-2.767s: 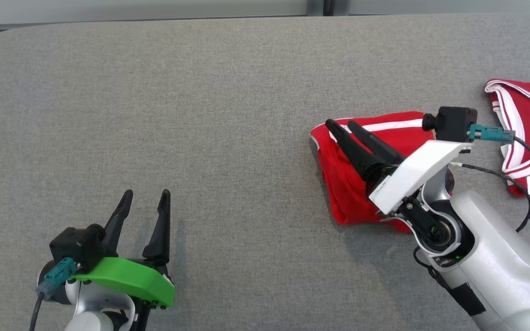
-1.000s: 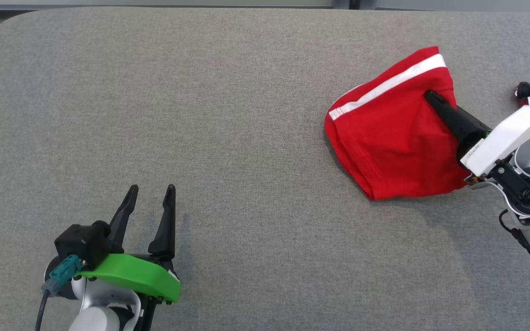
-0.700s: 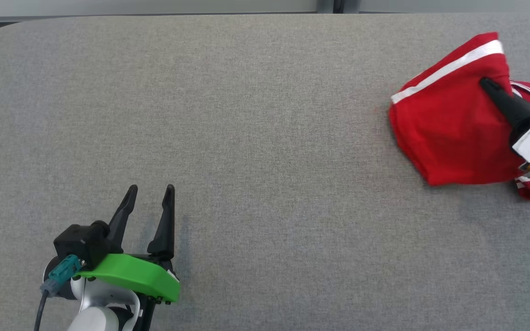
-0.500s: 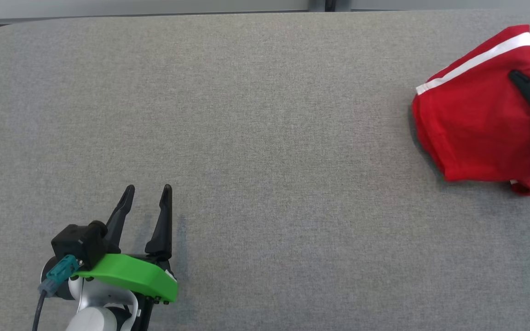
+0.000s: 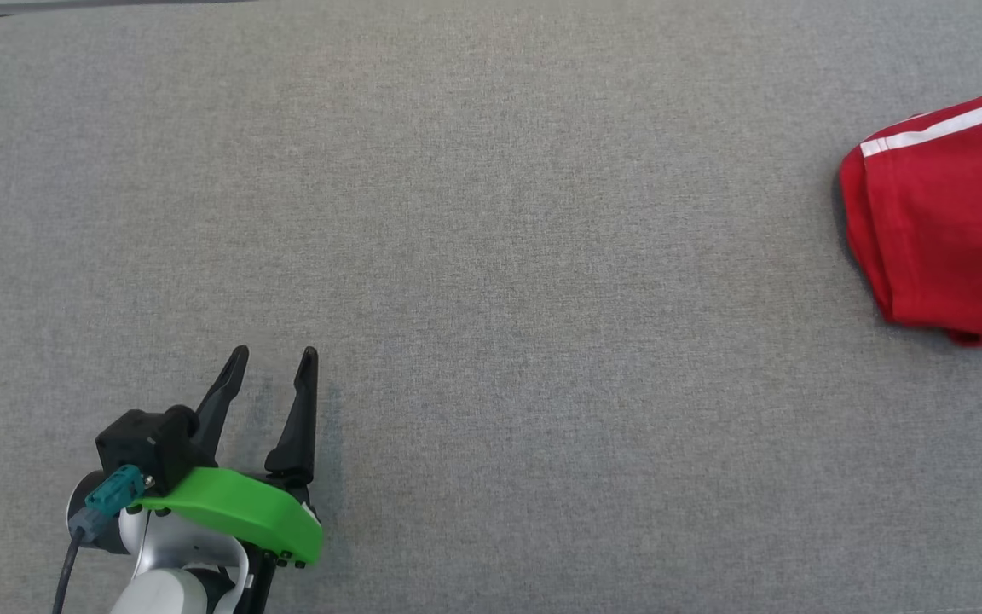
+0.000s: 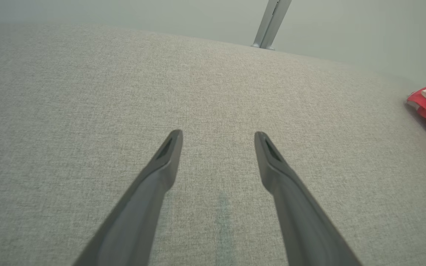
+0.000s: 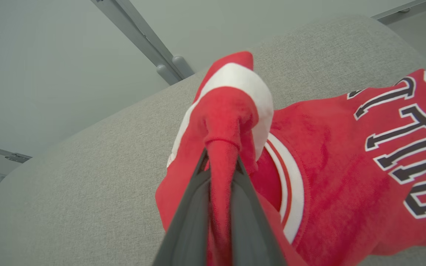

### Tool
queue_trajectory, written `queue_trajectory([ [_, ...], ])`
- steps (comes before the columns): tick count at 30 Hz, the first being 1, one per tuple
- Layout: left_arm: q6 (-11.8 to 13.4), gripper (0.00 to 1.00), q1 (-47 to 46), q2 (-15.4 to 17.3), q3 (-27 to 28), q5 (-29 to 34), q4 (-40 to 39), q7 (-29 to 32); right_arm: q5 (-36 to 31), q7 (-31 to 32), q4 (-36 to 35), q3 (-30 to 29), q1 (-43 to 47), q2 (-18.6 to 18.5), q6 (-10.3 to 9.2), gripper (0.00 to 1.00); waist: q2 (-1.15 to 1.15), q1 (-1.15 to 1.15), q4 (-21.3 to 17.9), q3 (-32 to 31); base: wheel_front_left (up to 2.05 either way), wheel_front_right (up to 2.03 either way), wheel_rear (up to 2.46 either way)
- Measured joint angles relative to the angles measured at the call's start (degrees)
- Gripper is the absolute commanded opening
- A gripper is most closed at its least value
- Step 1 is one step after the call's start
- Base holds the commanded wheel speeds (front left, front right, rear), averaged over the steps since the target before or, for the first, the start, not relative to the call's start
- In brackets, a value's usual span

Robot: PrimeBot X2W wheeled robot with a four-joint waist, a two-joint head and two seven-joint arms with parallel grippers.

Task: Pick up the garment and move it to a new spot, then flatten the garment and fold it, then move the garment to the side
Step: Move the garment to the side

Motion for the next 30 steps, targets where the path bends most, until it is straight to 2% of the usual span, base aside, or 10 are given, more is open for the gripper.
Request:
queue_trajectory([
  [8, 0.01, 1.0, -1.27, 0.26, -0.45, 1.01, -1.37, 1.18, -4.45, -0.62, 1.63, -0.3, -3.64, -2.8, -1.55, 0.0, 0.0, 0.0, 0.41, 3.22, 0.0, 0.0, 0.0],
  [18, 0.02, 1.0, -1.95, 0.4, 0.48, 1.02, -1.41, 1.53, -6.8, -1.21, 6.99, 0.07, -5.45, -3.39, -2.37, 0.02, 0.0, 0.0, 0.69, 6.36, 0.0, 0.0, 0.0],
  [21, 0.02, 1.0, -2.02, 0.42, 0.56, 1.02, -0.97, 1.55, -9.17, -2.02, 9.16, 0.71, -5.77, -4.03, -2.52, 0.51, 0.0, 0.0, 0.52, 6.77, 0.0, 0.0, 0.0],
  [22, 0.02, 1.0, -2.08, 0.42, 0.58, 1.02, -0.93, 1.68, -10.04, -2.56, 9.93, 1.01, -5.76, -4.46, -2.55, 1.0, 0.0, 0.0, 0.48, 6.85, 0.0, 0.0, 0.0],
  [30, 0.03, 1.0, -2.5, 0.44, 1.32, 1.4, -0.97, 1.68, -15.27, -6.36, 14.59, 2.89, -5.87, -4.64, -2.99, 1.0, 0.0, 0.0, -0.17, 7.27, 0.0, 0.0, 0.0],
])
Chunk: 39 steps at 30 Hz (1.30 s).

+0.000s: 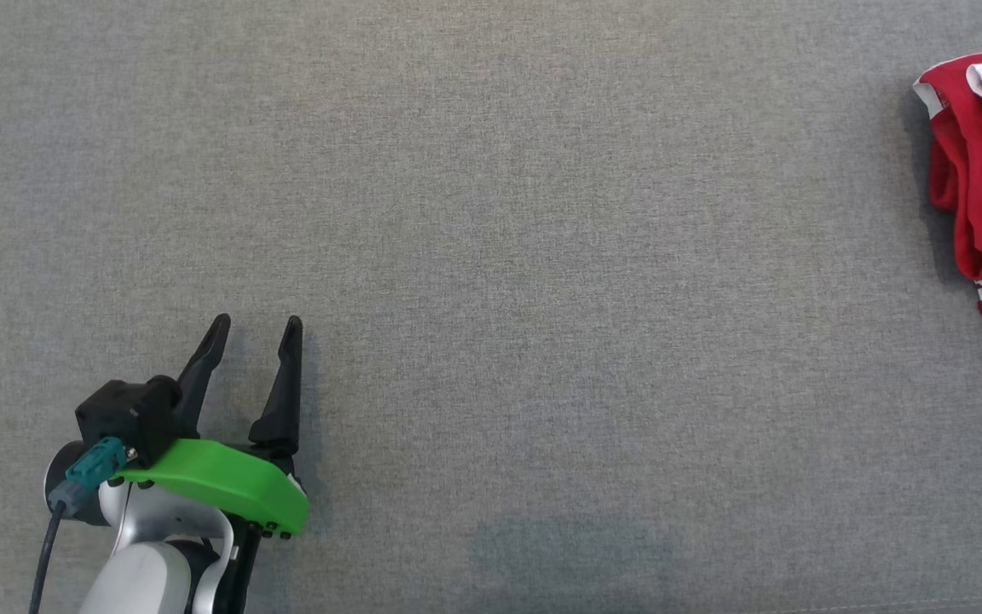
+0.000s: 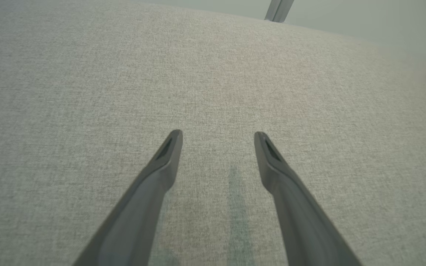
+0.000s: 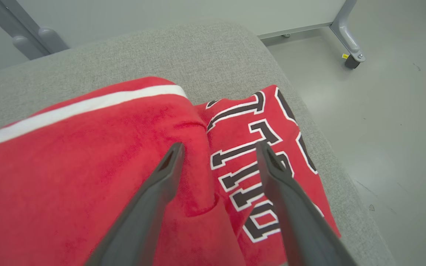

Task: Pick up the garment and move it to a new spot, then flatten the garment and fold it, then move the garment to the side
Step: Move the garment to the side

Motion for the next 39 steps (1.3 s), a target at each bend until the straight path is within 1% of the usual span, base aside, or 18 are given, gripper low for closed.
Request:
queue_trajectory([
  [6, 0.01, 1.0, -0.21, 0.0, 0.7, 0.0, 0.54, -0.09, -0.69, -2.23, 3.16, 0.78, -0.01, 2.79, -0.01, 1.0, 0.0, 0.0, -0.75, -0.79, 0.0, 0.0, 0.0],
  [9, 0.01, 1.0, -0.21, -0.15, 0.67, -0.01, 1.07, -0.33, -1.34, -3.6, 4.49, 0.94, 0.0, 2.91, -0.01, 1.0, 0.0, 0.0, -1.14, -1.52, 0.0, 0.0, 0.0],
  [13, 0.01, 1.0, -0.21, -0.43, 0.66, -0.05, 1.94, -1.0, -3.19, -5.99, 4.55, 1.23, -0.02, 2.86, -0.02, 1.0, 0.0, 0.0, -1.52, -2.45, 0.0, 0.0, 0.0],
  [18, 0.0, 1.0, -0.21, -1.71, 0.87, -0.96, 3.23, -2.69, -6.24, -11.78, 2.21, 1.68, -1.38, 2.78, -0.01, 1.0, 0.0, -0.01, -2.21, -4.55, 0.0, 0.0, 0.0],
  [21, 0.01, 1.0, -0.2, -1.54, 1.32, -0.43, 4.9, -4.23, -7.48, -15.66, 0.54, 1.43, -1.83, 2.87, -0.02, 1.0, 0.0, -0.01, -2.65, -6.1, 0.0, 0.0, 0.0],
  [25, 0.02, 1.0, -0.16, -0.97, 3.39, 0.49, 6.71, -6.56, -8.15, -20.71, -2.02, 0.89, -1.77, 3.78, -0.09, 1.0, 0.0, -0.01, -3.12, -8.49, 0.0, 0.0, 0.0],
  [27, 0.02, 1.0, -0.04, -0.02, 4.01, 1.87, 7.59, -7.79, -8.92, -22.64, -3.47, 1.22, -1.37, 4.77, -0.12, 1.0, 0.0, -0.01, -3.3, -9.74, 0.0, 0.0, 0.0],
  [30, 0.09, 1.0, 0.78, 0.57, 5.33, 3.3, 8.83, -9.66, -11.09, -25.13, -5.13, 2.58, 0.77, 6.35, -0.44, 1.0, 0.0, -0.01, -3.5, -11.67, 0.0, 0.0, 0.0],
  [35, 0.09, 1.0, 2.59, 0.29, 6.28, 4.08, 10.94, -11.69, -12.84, -25.29, -8.48, 3.91, 6.44, 10.48, -0.46, 1.0, 0.0, -0.01, -3.15, -15.52, 0.0, 0.0, 0.0],
  [39, 0.09, 1.0, 3.32, -0.59, 5.95, 4.08, 11.88, -12.14, -13.63, -25.37, -10.8, 3.5, 10.12, 14.49, -0.52, 1.0, 0.0, -0.01, -2.22, -17.71, 0.0, 0.0, 0.0],
])
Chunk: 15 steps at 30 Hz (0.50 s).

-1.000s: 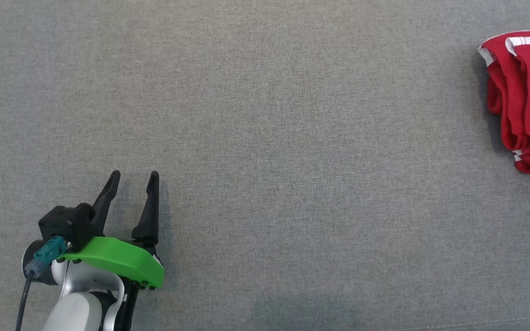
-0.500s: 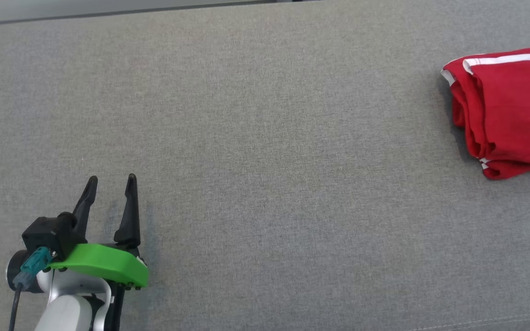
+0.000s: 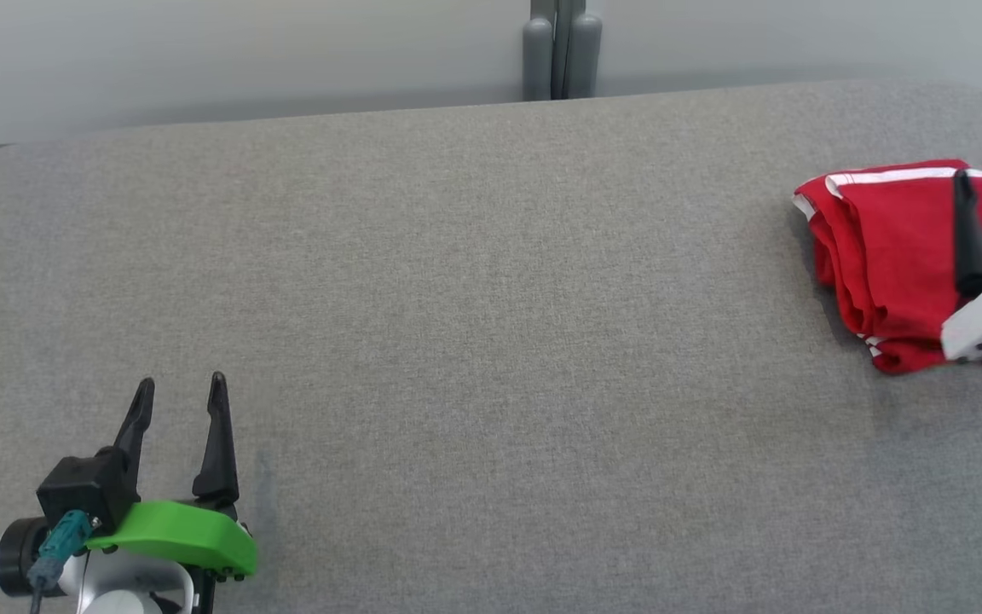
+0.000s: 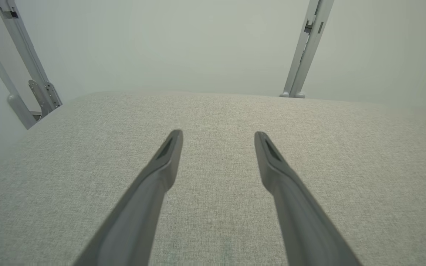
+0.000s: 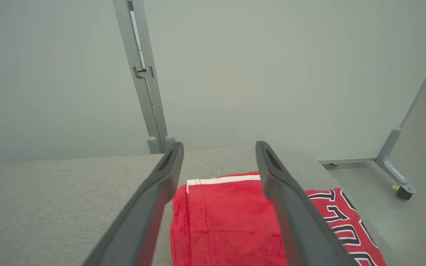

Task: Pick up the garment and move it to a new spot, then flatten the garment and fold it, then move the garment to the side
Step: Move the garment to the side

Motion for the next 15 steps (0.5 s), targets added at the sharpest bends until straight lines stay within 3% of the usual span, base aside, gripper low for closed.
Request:
queue_trajectory([
  [10, 0.0, 1.0, 2.9, -0.99, -0.7, 0.0, 3.45, -0.75, -5.94, 0.01, -2.04, -6.11, 10.96, 10.79, -0.01, 1.0, 0.0, 0.0, 3.04, -3.94, 0.0, 0.0, 0.0],
  [15, -0.02, 1.0, 3.43, -1.0, -0.9, 0.0, 3.99, -1.08, -10.04, 0.01, -2.81, -10.32, 17.19, 13.95, -0.01, 1.0, 0.0, 0.0, 4.08, -5.66, 0.0, 0.0, 0.0],
])
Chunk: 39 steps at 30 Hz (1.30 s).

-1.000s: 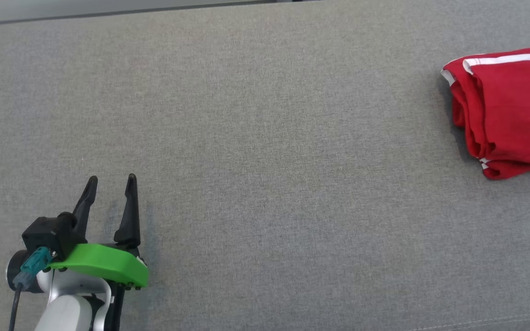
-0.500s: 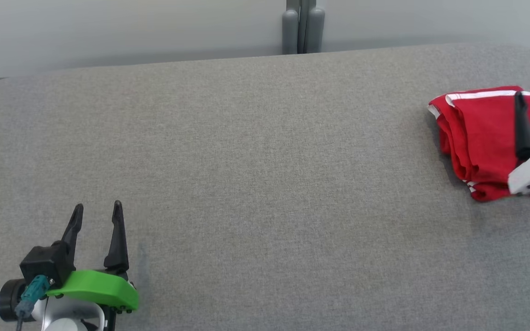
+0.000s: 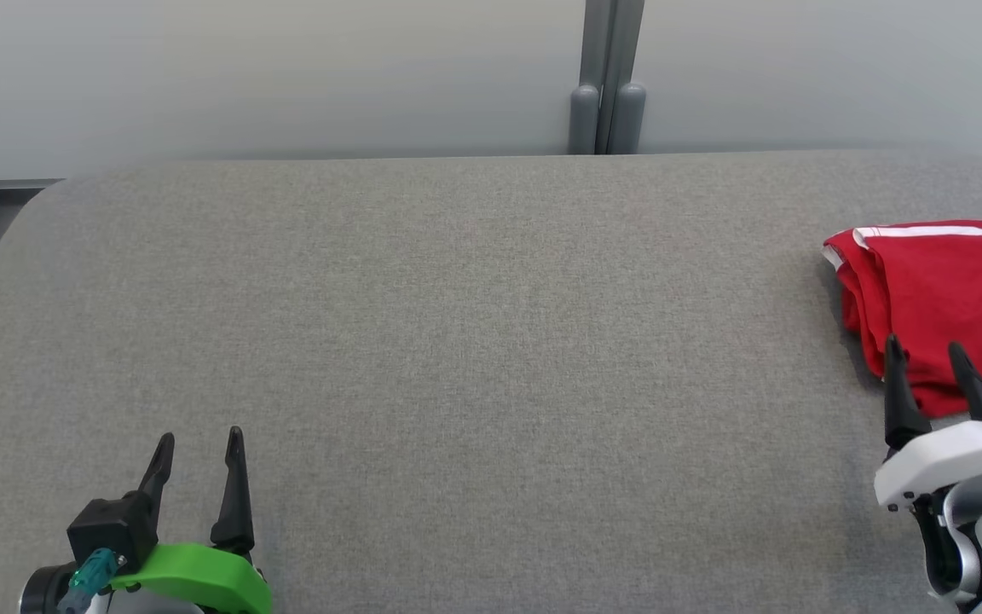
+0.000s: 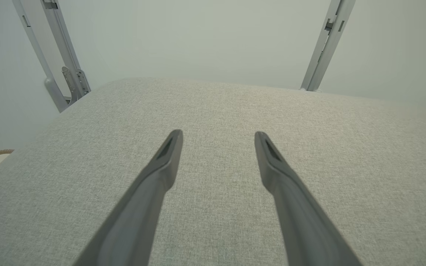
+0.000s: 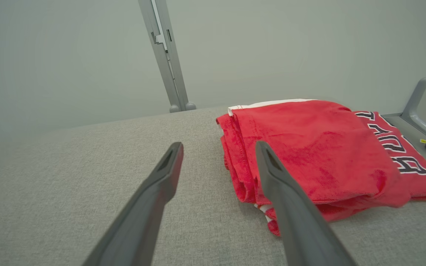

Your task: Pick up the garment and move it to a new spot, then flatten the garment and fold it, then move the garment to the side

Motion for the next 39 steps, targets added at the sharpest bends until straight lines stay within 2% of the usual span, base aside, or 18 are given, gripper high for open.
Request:
queue_trajectory([
  [5, -0.59, 1.0, 0.47, -0.33, -0.65, -0.01, 0.25, -0.48, -4.34, 0.0, -1.79, -5.14, 4.86, 2.36, 0.0, 1.0, 0.0, 0.0, 1.28, -1.51, 0.0, 0.0, 0.0],
  [10, -0.6, 1.0, 1.72, 0.14, 0.07, -0.01, 0.65, -0.55, -8.1, 0.01, -4.32, -6.21, 6.48, 5.19, 0.0, 1.0, 0.0, 0.0, 2.07, -2.87, 0.0, 0.0, 0.0],
  [18, -1.48, 1.0, 2.82, 0.64, -0.7, 0.13, 1.13, -0.99, -11.93, 0.01, -7.2, -10.11, 9.68, 6.1, 0.0, 1.0, 0.0, 0.0, 1.68, -4.46, 0.0, 0.0, 0.0],
  [19, -1.87, 0.0, 2.8, 0.64, -1.02, 0.43, 1.09, -0.99, -12.26, 0.0, -7.3, -10.65, 10.49, 6.26, 0.0, 0.0, 0.0, 0.0, 1.81, -4.52, 0.0, 0.0, 0.0],
  [27, -1.92, 0.0, 4.26, -1.27, -1.96, 0.11, 4.76, -0.62, -11.49, 0.46, -3.34, -10.2, 13.46, 9.65, 0.19, 0.0, 0.0, 0.0, 1.87, -4.54, 0.0, 0.0, 0.0],
  [39, -3.19, 0.0, 4.0, -1.86, 0.22, -8.96, 5.09, 2.1, -2.76, 4.0, -2.1, -12.52, 11.66, 10.11, 1.67, 0.0, 0.0, 0.0, 1.13, -4.21, 0.0, 0.0, 0.0],
])
